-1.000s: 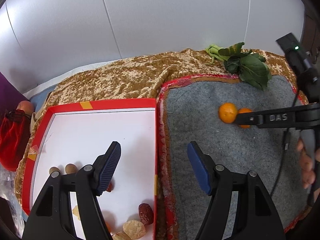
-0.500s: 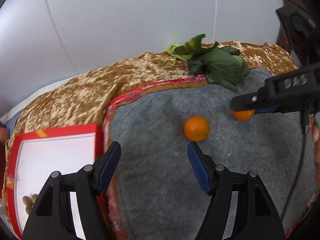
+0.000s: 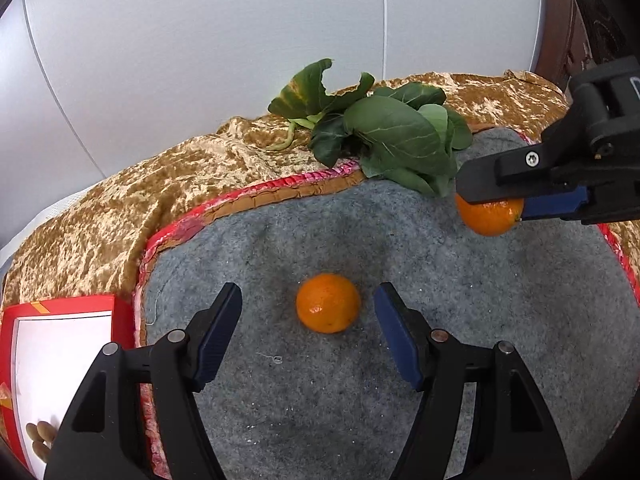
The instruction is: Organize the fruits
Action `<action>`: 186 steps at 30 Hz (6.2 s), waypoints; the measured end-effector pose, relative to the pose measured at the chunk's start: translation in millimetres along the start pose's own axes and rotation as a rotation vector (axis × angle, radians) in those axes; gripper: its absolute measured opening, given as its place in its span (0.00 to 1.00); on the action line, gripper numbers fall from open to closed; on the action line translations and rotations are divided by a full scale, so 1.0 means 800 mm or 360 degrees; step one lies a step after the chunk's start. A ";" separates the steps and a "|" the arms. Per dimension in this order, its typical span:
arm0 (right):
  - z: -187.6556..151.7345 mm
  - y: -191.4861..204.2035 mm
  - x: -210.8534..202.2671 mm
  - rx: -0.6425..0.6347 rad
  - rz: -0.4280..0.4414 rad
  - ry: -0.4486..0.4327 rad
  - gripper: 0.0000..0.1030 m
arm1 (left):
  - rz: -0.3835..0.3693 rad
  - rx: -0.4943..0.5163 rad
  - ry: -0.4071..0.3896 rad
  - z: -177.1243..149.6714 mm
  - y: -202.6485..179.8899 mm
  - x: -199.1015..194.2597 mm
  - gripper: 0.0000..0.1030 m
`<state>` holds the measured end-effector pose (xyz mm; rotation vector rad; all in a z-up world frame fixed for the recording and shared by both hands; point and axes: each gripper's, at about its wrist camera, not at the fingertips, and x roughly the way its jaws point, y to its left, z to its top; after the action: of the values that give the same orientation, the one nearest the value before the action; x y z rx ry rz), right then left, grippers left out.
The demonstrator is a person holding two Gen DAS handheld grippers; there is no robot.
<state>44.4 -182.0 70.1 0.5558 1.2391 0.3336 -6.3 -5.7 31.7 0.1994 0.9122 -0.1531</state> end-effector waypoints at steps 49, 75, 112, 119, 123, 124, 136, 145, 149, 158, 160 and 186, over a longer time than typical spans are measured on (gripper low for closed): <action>-0.149 0.239 0.097 -0.0792 0.0472 0.0088 0.35 | 0.0380 -0.0558 0.0020 -0.071 0.241 -0.130 0.31; -0.214 0.265 0.142 -0.1046 0.0340 0.0173 0.35 | 0.0383 -0.0585 0.0292 -0.102 0.258 -0.076 0.31; -0.247 0.285 0.147 -0.1331 -0.0012 0.0001 0.35 | 0.0424 -0.0643 0.0333 -0.113 0.265 -0.066 0.31; -0.250 0.289 0.146 -0.1350 -0.0024 -0.0019 0.37 | 0.0473 -0.0665 0.0337 -0.114 0.268 -0.069 0.31; -0.252 0.293 0.137 -0.1380 -0.0046 -0.0053 0.43 | 0.0532 -0.0665 0.0273 -0.109 0.269 -0.084 0.41; -0.253 0.294 0.134 -0.1384 -0.0052 -0.0062 0.46 | 0.0551 -0.0671 0.0248 -0.108 0.270 -0.091 0.49; -0.271 0.299 0.036 -0.1545 -0.0047 -0.0389 0.62 | 0.0869 -0.0771 -0.0244 -0.117 0.264 -0.226 0.84; -0.278 0.274 -0.031 -0.1504 0.0057 -0.0522 0.65 | 0.0979 -0.0977 -0.0411 -0.169 0.230 -0.294 0.86; -0.275 0.263 -0.056 -0.1391 0.0161 -0.0579 0.65 | 0.1231 -0.0953 -0.0569 -0.180 0.204 -0.338 0.90; -0.293 0.262 -0.092 -0.1281 0.0338 -0.0657 0.67 | 0.1238 -0.0912 -0.0753 -0.196 0.172 -0.409 1.00; -0.299 0.260 -0.096 -0.1276 0.0358 -0.0661 0.67 | 0.1171 -0.0886 -0.0687 -0.195 0.168 -0.407 1.00; -0.334 0.253 -0.118 -0.1364 0.0366 -0.0810 0.76 | 0.1149 -0.1016 -0.0645 -0.212 0.153 -0.420 1.00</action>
<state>-226.8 -7.5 201.9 0.0195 0.4561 0.8080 -312.5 169.1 211.1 -0.1048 0.4074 0.7388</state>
